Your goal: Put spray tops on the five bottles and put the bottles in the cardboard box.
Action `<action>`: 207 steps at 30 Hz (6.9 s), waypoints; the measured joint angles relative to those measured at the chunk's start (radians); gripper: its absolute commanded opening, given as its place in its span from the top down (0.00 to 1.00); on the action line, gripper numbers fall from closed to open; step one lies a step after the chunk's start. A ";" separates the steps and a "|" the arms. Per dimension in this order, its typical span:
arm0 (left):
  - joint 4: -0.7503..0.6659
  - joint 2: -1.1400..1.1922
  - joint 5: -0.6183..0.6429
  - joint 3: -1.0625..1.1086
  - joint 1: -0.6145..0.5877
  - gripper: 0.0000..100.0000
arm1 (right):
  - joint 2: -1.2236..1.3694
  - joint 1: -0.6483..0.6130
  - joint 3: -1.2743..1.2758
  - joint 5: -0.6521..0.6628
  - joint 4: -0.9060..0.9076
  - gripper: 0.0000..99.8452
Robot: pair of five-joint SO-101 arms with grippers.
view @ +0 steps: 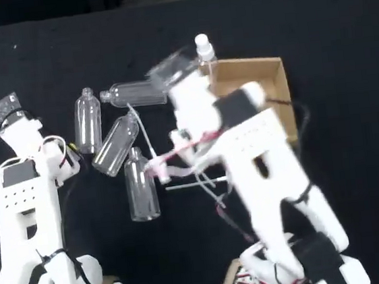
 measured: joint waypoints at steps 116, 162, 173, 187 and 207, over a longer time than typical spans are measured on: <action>-0.308 0.000 -0.037 0.222 -0.072 0.81 | 0.520 1.292 0.115 0.502 -0.396 0.87; -0.308 0.000 -0.037 0.222 -0.072 0.81 | 0.767 1.329 -0.252 0.572 -0.199 0.97; -0.308 0.000 -0.037 0.222 -0.109 0.81 | 0.773 1.321 -0.264 0.572 -0.232 0.83; -0.308 0.000 -0.037 0.222 -0.109 0.81 | 0.775 1.298 -0.264 0.572 -0.201 0.78; -0.273 0.000 -0.037 0.222 -0.029 0.81 | 0.638 1.298 -0.428 0.523 0.043 0.99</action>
